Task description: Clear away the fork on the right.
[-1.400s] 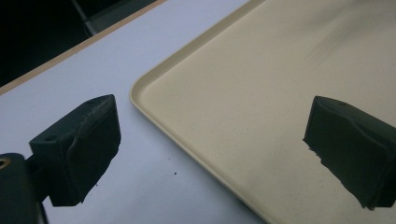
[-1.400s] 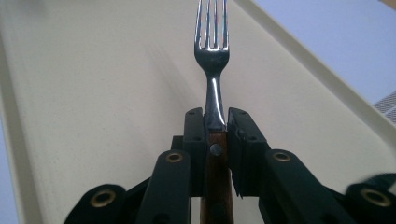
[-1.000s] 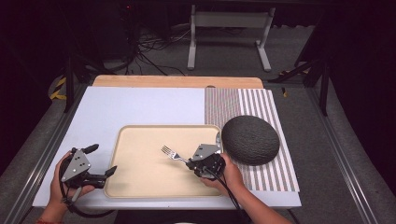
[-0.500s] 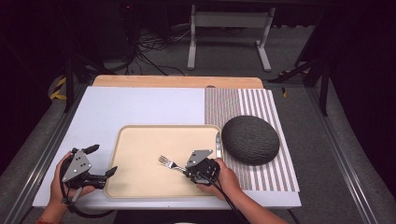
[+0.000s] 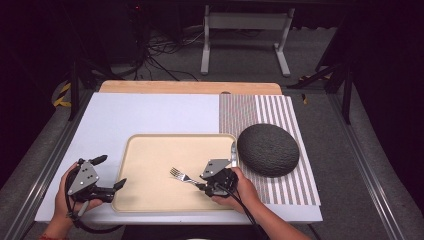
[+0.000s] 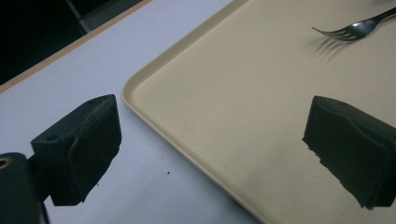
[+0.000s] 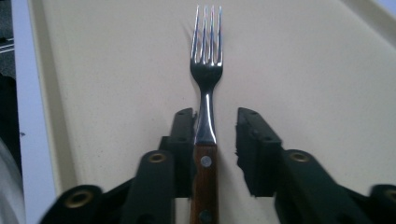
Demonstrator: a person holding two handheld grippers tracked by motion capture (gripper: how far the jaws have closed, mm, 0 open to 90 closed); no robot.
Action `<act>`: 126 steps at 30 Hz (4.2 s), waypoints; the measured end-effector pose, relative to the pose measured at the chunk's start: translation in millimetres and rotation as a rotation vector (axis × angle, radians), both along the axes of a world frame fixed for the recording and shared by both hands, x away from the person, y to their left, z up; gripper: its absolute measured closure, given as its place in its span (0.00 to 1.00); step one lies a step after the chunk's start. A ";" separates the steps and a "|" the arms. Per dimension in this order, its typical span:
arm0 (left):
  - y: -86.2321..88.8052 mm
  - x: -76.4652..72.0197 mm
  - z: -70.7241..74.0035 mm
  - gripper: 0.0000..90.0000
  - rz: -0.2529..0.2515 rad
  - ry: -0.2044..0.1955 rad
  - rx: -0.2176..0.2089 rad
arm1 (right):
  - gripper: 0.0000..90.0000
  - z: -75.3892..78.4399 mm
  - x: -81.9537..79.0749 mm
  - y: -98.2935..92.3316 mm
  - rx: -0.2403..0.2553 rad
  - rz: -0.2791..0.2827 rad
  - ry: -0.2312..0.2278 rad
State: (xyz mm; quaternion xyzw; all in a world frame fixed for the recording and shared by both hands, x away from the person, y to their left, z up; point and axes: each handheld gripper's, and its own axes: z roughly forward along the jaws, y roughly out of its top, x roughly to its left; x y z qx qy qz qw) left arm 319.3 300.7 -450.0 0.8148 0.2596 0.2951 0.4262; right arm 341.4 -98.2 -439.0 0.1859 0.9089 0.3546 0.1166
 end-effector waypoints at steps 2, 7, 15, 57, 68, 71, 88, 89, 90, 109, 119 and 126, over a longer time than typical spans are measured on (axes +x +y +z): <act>0.5 0.1 -0.1 0.05 0.003 -0.002 -0.004 | 0.90 2.6 -0.8 -0.2 -0.002 0.002 -0.031; -0.5 -0.6 -0.6 0.06 -0.002 0.004 0.003 | 1.00 1.2 -5.3 8.1 -0.030 0.080 -0.078; -1.1 0.3 -1.7 0.06 -0.014 0.006 0.001 | 1.00 -7.8 -7.6 22.4 -0.088 0.141 -0.092; -2.0 -0.4 -1.3 0.06 -0.010 0.005 -0.017 | 1.00 -10.1 7.4 10.5 -0.095 0.011 -0.061; -1.0 0.0 -1.6 0.06 -0.006 0.005 -0.006 | 1.00 -9.5 12.9 0.7 -0.098 -0.022 -0.062; -1.1 -0.4 -1.4 0.06 -0.007 0.003 -0.006 | 1.00 -9.3 13.3 -3.6 -0.093 -0.048 -0.054; -0.5 -0.4 -1.5 0.06 -0.011 0.006 -0.007 | 1.00 -8.2 15.0 -16.7 -0.118 -0.079 -0.073; -0.4 -0.3 -1.6 0.06 -0.012 0.006 -0.008 | 1.00 -8.1 14.9 -18.2 -0.117 -0.083 -0.071; -0.3 -0.2 -1.7 0.06 -0.014 0.007 -0.008 | 1.00 -7.8 15.1 -19.4 -0.122 -0.086 -0.074; -0.6 -0.3 -1.7 0.06 -0.012 0.011 -0.011 | 1.00 -7.5 17.2 -35.8 -0.115 -0.142 -0.069; -1.3 0.1 -2.0 0.06 -0.014 0.013 -0.008 | 1.00 -7.4 17.4 -43.0 -0.113 -0.149 -0.069; -0.2 -0.7 -1.3 0.06 -0.011 0.013 -0.013 | 0.99 -7.0 18.4 -47.0 -0.113 -0.163 -0.067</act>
